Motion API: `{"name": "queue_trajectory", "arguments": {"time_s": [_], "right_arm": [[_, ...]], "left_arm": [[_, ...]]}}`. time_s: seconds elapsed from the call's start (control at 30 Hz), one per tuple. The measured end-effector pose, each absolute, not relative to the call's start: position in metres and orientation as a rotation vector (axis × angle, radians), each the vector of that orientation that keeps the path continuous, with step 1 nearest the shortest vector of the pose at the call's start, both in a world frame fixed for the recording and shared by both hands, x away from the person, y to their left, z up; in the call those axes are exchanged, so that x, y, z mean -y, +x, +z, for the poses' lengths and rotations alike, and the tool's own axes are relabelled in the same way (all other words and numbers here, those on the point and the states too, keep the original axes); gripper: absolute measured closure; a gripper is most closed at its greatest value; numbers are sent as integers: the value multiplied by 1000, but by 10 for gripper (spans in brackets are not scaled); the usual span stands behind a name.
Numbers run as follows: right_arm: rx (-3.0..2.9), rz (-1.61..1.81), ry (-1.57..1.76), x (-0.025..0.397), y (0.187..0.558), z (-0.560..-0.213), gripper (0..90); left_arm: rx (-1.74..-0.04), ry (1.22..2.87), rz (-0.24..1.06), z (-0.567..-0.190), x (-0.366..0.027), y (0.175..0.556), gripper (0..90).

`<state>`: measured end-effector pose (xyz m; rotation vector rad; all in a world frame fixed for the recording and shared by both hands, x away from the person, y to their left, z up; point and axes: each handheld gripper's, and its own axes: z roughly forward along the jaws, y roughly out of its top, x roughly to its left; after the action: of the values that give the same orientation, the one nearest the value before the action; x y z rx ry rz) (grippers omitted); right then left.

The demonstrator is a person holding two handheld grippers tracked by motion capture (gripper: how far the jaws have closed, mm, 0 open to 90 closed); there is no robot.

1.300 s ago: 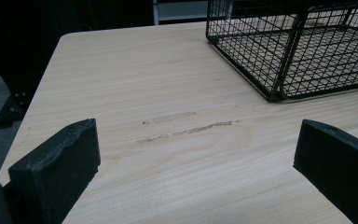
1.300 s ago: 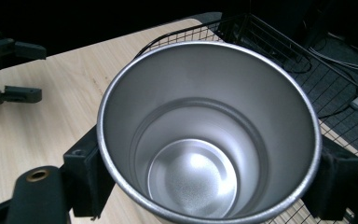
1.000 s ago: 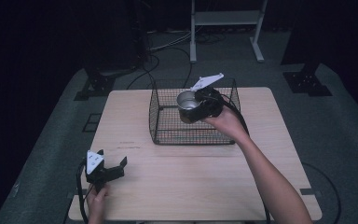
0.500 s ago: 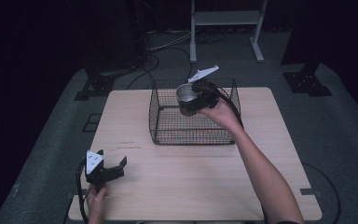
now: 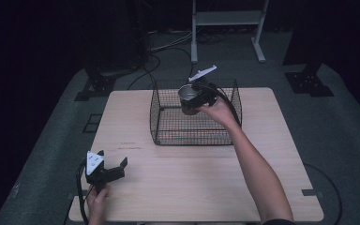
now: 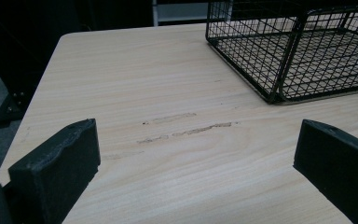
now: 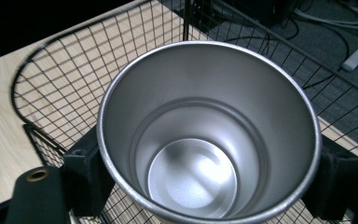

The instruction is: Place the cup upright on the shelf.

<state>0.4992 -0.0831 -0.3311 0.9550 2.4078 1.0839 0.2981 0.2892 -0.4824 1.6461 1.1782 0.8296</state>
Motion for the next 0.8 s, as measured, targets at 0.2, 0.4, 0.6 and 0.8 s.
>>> {"name": "queue_trajectory", "arguments": {"time_s": [0.2,0.4,0.6,0.8], "right_arm": [[-2407,1083,1001,81,509,-343,180],[-2412,1082,1030,79,517,-352,180],[-2432,1075,1059,80,523,-362,179],[-2445,1046,1071,79,528,-373,180]], "left_arm": [[-1179,1645,826,-482,-290,298,0],[-1180,1637,822,-482,-290,298,0],[-1179,1635,824,-482,-290,298,0],[-1181,1629,821,-482,-290,298,0]]}}
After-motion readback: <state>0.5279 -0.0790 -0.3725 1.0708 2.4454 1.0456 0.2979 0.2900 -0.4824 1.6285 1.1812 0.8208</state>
